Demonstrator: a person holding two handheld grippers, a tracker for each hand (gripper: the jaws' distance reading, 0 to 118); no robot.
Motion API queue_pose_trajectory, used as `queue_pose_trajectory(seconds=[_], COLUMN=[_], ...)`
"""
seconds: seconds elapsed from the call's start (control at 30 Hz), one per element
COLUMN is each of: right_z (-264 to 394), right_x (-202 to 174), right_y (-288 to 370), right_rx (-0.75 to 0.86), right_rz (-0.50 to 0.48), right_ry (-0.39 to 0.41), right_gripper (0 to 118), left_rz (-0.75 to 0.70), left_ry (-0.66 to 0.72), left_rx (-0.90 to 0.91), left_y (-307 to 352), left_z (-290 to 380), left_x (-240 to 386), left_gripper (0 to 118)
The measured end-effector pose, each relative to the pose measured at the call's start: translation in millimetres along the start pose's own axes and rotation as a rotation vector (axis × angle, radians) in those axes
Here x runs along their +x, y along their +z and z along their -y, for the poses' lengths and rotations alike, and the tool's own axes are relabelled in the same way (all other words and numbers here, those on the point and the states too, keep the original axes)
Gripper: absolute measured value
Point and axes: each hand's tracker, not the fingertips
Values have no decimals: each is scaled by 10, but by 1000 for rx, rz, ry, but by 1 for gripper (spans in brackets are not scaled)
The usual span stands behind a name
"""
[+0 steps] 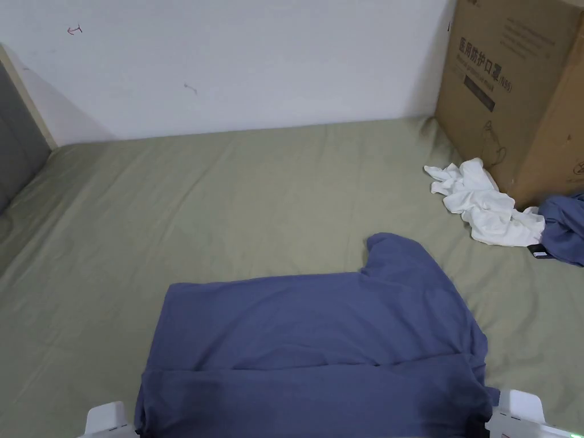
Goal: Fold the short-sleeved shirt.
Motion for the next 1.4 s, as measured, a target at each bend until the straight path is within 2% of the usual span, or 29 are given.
queue_pose_trajectory(seconds=[0.03, 0.07, 0.1, 0.17, 0.27, 0.37, 0.53, 0.6, 0.63, 0.67, 0.7, 0.73, 0.77, 0.87, 0.9, 1.07, 1.3, 1.33, 1.4], right_z=[-26, -62, -94, -180, -394, -622, -875, -932, -949, -959, -965, -978, -986, -1031, -1052, -1185, -1435, -1469, -1536], right_x=[-19, -22, -45, -94, -222, -371, -668, -773, -822, -861, -903, -942, -971, -1013, -1012, -1020, -1048, -1050, -1045], right_y=[39, 74, 137, 331, 711, 1132, 1665, 1786, 1830, 1858, 1879, 1890, 1892, 1865, 1847, 1705, 1348, 1290, 1158], right_rx=[-2, -4, -1, 79, 215, 384, 602, 666, 700, 724, 752, 768, 774, 779, 779, 770, 713, 702, 681], right_rz=[3, 19, 48, 60, 68, 34, 12, 18, 24, 29, 43, 57, 62, 59, 34, 41, 42, 41, 40], right_ry=[-2, 4, 19, 49, 72, 104, 184, 219, 235, 245, 251, 262, 268, 271, 268, 262, 270, 270, 268], right_gripper=[36, 51, 63, 85, 88, 88, 88, 86, 82, 72, 55, 31, 0, 0, 0, 0, 0, 0, 0], left_rz=[-4, -11, -29, -19, 60, 105, 129, 141, 153, 148, 137, 135, 142, 152, 157, 142, 152, 150, 107], left_ry=[-7, -12, -13, -7, 9, 7, -45, -61, -74, -86, -102, -108, -115, -118, -121, -174, -120, -116, -119], left_rx=[-2, -1, 2, 37, 174, 320, 579, 670, 713, 736, 744, 752, 760, 759, 743, 648, 439, 394, 351], left_y=[17, 52, 101, 283, 633, 1031, 1591, 1734, 1784, 1802, 1814, 1815, 1809, 1741, 1705, 1367, 391, 210, -104], left_z=[-8, -22, -44, -103, -258, -466, -700, -740, -753, -769, -789, -804, -814, -875, -908, -1187, -2003, -2129, -2314], left_x=[19, 37, 66, 131, 227, 393, 737, 838, 881, 924, 973, 1006, 1029, 1079, 1088, 1101, 876, 837, 784], left_gripper=[39, 65, 78, 91, 91, 91, 89, 78, 67, 43, 23, 6, 0, 0, 0, 0, 0, 6, 41])
